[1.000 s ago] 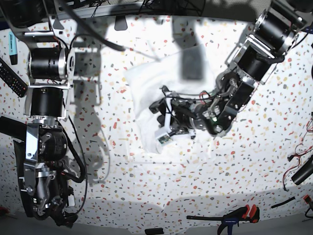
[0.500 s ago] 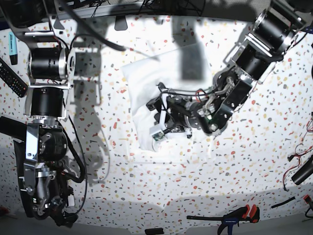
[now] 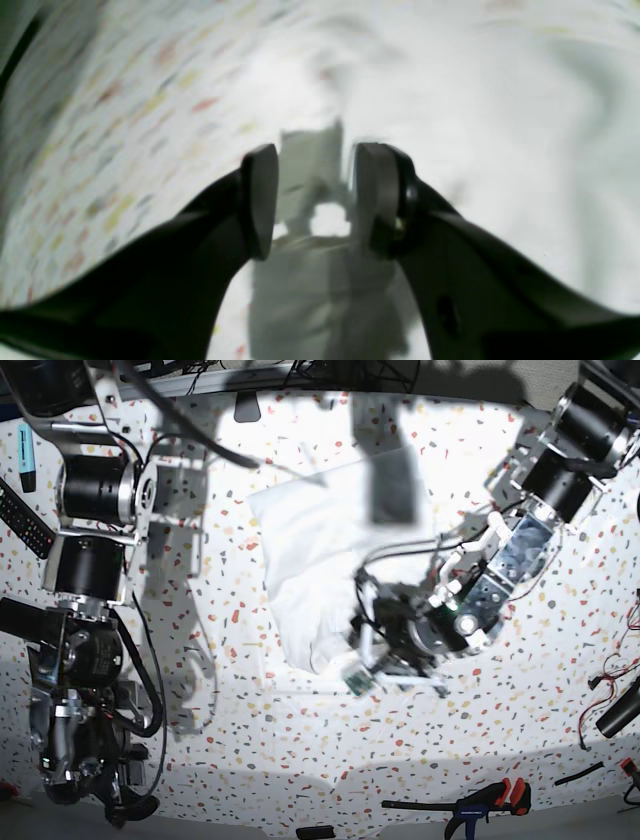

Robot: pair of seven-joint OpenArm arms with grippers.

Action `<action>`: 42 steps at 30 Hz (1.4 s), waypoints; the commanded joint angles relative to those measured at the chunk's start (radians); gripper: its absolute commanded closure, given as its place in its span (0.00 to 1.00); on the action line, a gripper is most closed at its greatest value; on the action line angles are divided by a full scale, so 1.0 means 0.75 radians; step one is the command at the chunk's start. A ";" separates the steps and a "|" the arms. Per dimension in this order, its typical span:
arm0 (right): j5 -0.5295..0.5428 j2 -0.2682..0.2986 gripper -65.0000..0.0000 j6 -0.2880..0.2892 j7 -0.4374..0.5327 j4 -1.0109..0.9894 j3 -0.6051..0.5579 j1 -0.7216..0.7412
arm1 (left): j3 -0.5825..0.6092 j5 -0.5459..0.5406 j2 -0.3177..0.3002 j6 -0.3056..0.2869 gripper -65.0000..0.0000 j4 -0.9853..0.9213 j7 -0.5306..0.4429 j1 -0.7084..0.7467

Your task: Fold the T-shirt properly

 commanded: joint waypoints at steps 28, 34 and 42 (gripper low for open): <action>0.081 0.369 0.47 -0.006 -0.158 0.712 0.319 -0.698 | -0.799 -0.126 -0.297 0.139 0.62 0.761 0.157 0.679; 0.146 0.371 0.47 -0.005 -0.158 0.946 0.634 -0.999 | -1.073 -0.141 -0.285 0.173 0.62 0.950 0.154 0.947; 0.145 0.367 0.47 -0.006 -0.158 1.136 1.032 -1.413 | -1.294 -0.186 -0.284 0.172 0.62 1.064 0.114 1.299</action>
